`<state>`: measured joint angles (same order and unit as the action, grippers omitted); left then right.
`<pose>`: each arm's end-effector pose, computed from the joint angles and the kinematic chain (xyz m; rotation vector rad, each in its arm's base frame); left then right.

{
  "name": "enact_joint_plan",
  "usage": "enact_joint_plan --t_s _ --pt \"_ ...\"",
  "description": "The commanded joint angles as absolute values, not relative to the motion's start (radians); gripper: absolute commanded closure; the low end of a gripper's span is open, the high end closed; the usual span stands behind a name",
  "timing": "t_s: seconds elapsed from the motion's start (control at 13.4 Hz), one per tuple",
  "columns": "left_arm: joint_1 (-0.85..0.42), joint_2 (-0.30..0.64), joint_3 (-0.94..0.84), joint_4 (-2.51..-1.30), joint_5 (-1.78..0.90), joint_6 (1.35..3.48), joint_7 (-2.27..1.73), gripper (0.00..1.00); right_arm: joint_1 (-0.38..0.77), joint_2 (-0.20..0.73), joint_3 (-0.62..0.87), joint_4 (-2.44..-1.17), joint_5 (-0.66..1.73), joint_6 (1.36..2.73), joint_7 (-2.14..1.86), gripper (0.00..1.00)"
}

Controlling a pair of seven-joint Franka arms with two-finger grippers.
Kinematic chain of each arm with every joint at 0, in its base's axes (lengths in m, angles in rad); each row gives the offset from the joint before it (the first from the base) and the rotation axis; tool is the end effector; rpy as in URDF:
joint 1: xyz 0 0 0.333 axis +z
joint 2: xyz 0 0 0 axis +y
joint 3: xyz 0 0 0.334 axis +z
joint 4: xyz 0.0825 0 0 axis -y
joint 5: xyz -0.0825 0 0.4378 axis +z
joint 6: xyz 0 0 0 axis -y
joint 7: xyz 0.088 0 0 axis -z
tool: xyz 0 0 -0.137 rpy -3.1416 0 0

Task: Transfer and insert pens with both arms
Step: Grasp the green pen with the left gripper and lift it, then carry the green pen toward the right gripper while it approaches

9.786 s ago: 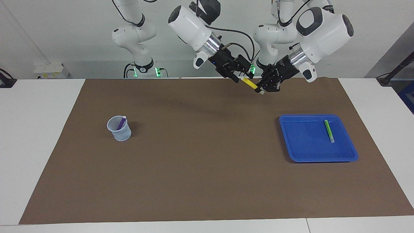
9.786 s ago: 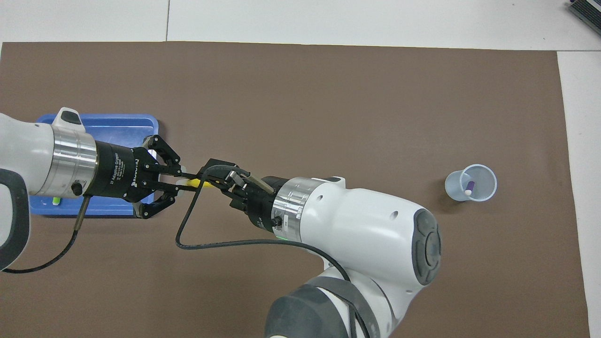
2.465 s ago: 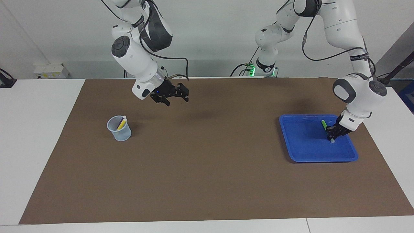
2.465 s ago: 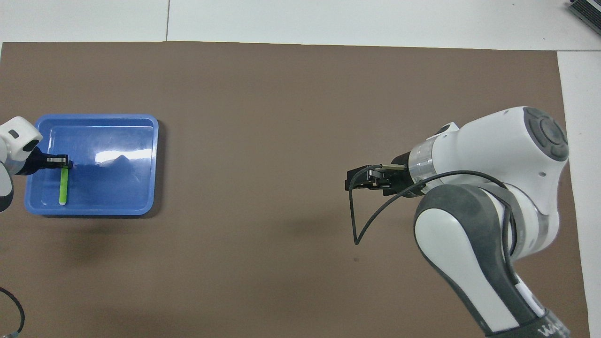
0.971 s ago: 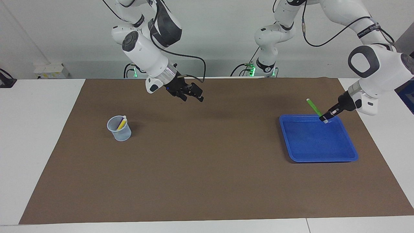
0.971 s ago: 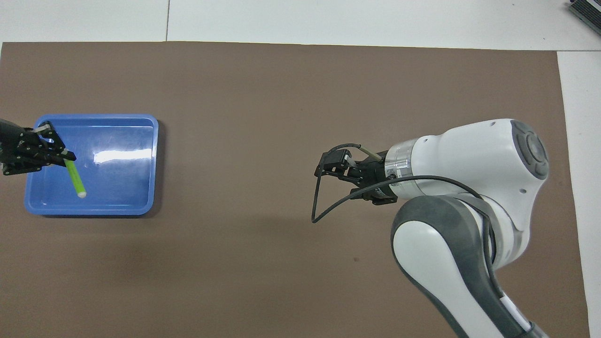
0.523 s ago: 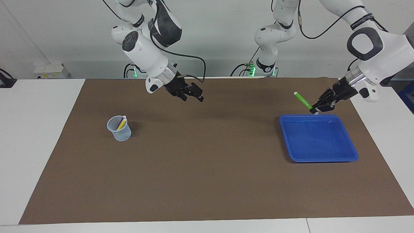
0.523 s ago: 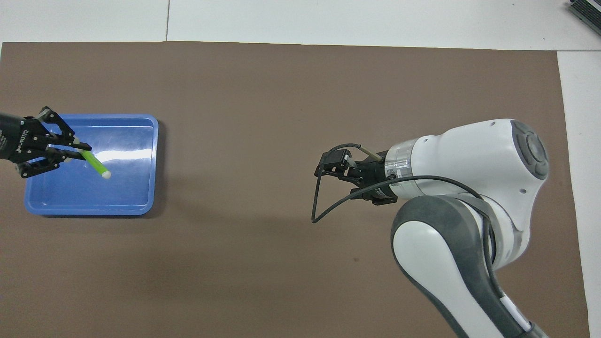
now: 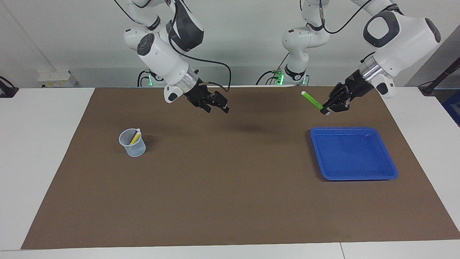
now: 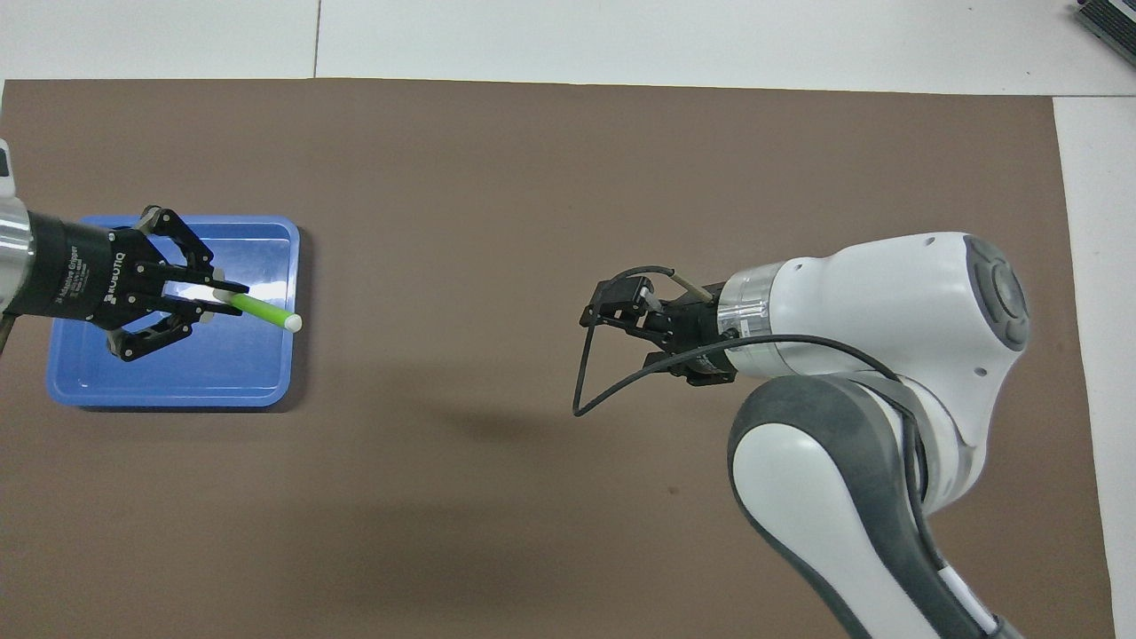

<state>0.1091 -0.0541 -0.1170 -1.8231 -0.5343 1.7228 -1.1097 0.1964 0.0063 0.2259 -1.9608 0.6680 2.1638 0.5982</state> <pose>0.5943 -0.0681 0.5408 2.2239 1.5173 -0.4322 0.5663 0.2980 0.4694 -2.4520 0.6315 0.1603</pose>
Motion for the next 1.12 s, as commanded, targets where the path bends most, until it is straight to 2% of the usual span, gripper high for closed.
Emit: enact_joint_plan --t_s 0.0,0.22,0.45,0.6,0.9,1.05 --pt "0.104 -0.152 -0.104 -1.954 -0.615 1.755 -1.172 1.0 0.212 -0.005 0.227 -1.915 0.725 2.174 0.681 0.0" --pt "0.06 -0.204 -0.104 -2.034 -0.643 1.813 -1.242 1.0 0.29 0.008 0.225 -1.856 0.726 2.207 0.808 0.0" --pt "-0.004 -0.261 -0.104 -2.101 -0.643 1.876 -1.311 1.0 0.403 0.021 0.226 -1.853 0.726 2.386 0.889 0.0" --pt "-0.031 -0.276 -0.104 -2.115 -0.643 1.887 -1.351 1.0 0.466 0.023 0.225 -1.853 0.726 2.456 0.937 0.0" --pt "-0.061 -0.308 -0.104 -2.14 -0.643 1.905 -1.394 1.0 0.537 0.023 0.225 -1.853 0.724 2.5 0.948 0.0" --pt "-0.072 -0.327 -0.104 -2.16 -0.643 1.917 -1.402 1.0 0.583 0.043 0.225 -1.853 0.724 2.595 0.963 0.0"
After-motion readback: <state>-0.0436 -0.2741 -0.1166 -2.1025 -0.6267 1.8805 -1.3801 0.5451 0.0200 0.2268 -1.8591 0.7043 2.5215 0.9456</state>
